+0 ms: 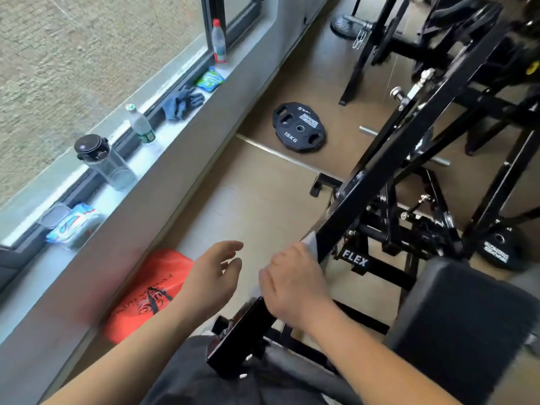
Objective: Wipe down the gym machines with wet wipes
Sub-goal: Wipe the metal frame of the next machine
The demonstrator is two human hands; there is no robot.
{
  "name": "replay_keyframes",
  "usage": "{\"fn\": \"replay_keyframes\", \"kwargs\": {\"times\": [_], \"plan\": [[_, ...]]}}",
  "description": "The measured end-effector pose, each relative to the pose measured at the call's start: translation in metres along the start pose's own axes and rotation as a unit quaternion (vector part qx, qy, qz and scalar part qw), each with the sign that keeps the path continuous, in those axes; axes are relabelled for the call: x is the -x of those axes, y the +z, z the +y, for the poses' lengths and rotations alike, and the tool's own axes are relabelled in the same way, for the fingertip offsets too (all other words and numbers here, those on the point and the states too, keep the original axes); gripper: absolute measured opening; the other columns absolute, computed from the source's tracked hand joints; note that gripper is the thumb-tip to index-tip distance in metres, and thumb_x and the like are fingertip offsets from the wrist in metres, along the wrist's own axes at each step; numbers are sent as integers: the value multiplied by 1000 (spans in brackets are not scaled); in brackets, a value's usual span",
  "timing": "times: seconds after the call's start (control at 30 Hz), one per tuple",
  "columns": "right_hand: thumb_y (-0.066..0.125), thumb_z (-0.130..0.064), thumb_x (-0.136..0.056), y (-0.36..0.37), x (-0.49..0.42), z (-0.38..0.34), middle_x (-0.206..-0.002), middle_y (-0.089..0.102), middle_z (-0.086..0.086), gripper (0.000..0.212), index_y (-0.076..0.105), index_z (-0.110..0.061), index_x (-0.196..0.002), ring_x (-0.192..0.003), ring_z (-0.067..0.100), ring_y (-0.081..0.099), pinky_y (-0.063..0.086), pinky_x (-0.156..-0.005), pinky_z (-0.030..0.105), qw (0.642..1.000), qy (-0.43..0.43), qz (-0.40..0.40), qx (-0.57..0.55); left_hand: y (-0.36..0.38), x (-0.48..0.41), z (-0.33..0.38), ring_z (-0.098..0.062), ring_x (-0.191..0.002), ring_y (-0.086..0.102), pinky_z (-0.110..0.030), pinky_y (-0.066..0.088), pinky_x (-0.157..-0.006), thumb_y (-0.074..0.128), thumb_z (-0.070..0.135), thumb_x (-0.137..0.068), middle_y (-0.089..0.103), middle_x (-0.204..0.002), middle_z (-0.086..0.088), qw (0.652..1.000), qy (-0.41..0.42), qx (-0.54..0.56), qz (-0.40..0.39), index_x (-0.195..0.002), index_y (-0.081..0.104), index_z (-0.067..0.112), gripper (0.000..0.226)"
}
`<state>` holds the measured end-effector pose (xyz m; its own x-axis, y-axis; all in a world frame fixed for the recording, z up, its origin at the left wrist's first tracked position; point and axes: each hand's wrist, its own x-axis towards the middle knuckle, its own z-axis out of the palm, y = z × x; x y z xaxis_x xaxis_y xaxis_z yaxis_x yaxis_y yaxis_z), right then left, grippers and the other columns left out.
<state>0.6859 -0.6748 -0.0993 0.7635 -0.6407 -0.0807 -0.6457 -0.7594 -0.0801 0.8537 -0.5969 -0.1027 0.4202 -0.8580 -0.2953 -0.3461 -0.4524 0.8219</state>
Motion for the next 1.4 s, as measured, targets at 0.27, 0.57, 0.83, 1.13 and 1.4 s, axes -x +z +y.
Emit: {"fn": "replay_keyframes", "kwargs": {"times": [0.27, 0.57, 0.83, 1.13, 1.4], "plan": [[36, -38, -103, 14, 24, -17, -110, 68, 3, 41, 72, -20, -97, -120, 28, 55, 14, -127, 48, 999, 22, 6, -48, -32, 8, -35, 6, -111, 61, -5, 45, -90, 57, 8, -99, 67, -119, 17, 997, 27, -9, -68, -121, 65, 29, 32], [15, -42, -107, 24, 12, -73, -173, -10, 7, 61, 35, -19, -159, -155, 19, -28, -11, -128, 45, 943, 312, 44, -108, -46, 26, -55, 2, -118, 60, -10, 44, -98, 57, 11, -100, 65, -124, 15, 990, 68, -10, -121, -130, 63, 24, 33], [6, -47, -108, 46, 54, -134, -170, -24, 8, 68, -8, -10, -163, -157, 23, -20, -4, -127, 46, 946, 298, 13, -128, -52, 23, -59, 2, -118, 59, 0, 39, -90, 57, 11, -100, 63, -123, 18, 988, 75, -13, -138, -130, 62, 25, 34], [1, -50, -104, 30, 21, -58, -165, -35, -2, 70, -11, -13, -163, -150, 13, -37, -11, -128, 46, 932, 294, 43, -207, -37, 29, -37, 3, -120, 58, -25, 48, -105, 59, 13, -99, 61, -124, 25, 986, 105, -2, -127, -129, 62, 29, 34], [18, -54, -109, 42, 23, -53, -167, -32, -9, 70, 4, -13, -164, -158, 14, -18, 14, -129, 47, 844, 359, 199, -345, -13, 17, -16, -6, -124, 57, -30, 46, -108, 59, 19, -100, 62, -134, 11, 983, 146, -61, -95, -136, 60, 21, 36]]}}
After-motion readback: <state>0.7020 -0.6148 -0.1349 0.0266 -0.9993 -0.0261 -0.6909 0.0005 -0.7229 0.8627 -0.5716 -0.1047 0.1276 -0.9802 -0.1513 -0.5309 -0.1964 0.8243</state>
